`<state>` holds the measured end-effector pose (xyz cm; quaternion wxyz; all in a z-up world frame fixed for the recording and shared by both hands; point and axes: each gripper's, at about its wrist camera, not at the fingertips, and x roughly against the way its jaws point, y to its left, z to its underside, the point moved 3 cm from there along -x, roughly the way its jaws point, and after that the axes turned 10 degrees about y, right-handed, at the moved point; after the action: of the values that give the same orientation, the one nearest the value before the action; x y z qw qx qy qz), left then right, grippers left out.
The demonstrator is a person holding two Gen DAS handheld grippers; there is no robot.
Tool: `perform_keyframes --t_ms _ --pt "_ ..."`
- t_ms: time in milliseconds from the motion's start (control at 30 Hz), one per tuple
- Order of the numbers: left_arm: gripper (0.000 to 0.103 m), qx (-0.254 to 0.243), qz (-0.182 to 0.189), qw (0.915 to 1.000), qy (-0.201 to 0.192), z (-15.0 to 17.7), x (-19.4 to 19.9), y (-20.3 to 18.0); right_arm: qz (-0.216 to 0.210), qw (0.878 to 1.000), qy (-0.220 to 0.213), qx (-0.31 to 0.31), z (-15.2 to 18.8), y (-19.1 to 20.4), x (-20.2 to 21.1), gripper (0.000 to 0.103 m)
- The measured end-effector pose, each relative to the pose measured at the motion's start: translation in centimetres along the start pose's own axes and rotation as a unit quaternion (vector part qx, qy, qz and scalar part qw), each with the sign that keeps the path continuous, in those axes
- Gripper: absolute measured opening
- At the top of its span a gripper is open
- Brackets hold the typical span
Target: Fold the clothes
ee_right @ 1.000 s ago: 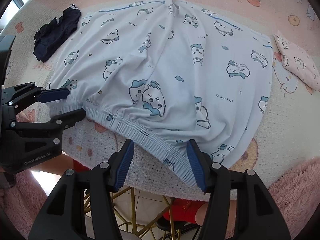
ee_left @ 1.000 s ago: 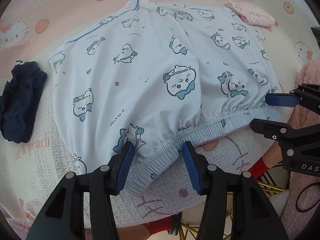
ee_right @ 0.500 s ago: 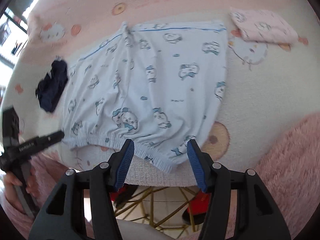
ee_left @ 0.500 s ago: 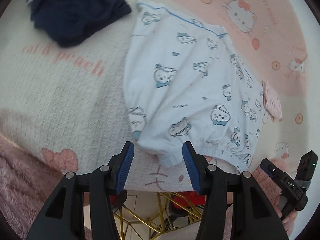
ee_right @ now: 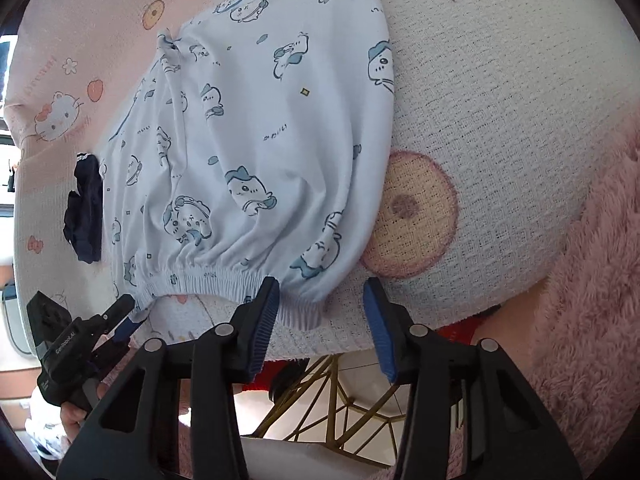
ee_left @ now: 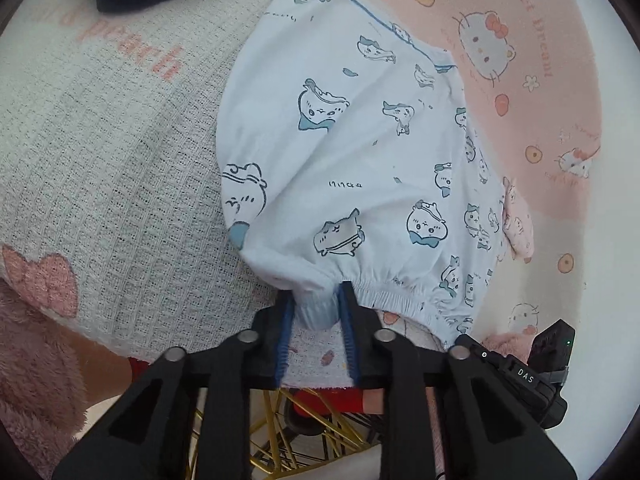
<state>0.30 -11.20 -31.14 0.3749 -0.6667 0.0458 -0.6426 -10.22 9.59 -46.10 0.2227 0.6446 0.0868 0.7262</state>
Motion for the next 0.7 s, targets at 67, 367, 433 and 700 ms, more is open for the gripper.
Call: perform_keyframes --t_ms 67,367,433,700 --pt "0.018 0.004 0.011 0.9999 0.003 -0.5 -1.0 -0.5 -0.004 1.0 0.0 0.003 -0.1 0.4 -0.2 0.035" --pt "0.032 0.008 0.029 0.9994 0.014 -0.4 -1.2 0.2 -0.018 1.0 -0.001 0.019 -0.4 2.4 -1.2 0.027" --pt "0.038 0.01 0.032 0.9992 0.021 -0.9 -1.7 -0.5 -0.006 1.0 -0.006 0.029 -0.4 3.0 -1.3 0.022" --pt "0.033 0.0 -0.023 0.9995 0.021 -1.0 -1.9 -2.1 0.003 0.999 0.004 0.039 -0.8 5.3 -2.8 0.029"
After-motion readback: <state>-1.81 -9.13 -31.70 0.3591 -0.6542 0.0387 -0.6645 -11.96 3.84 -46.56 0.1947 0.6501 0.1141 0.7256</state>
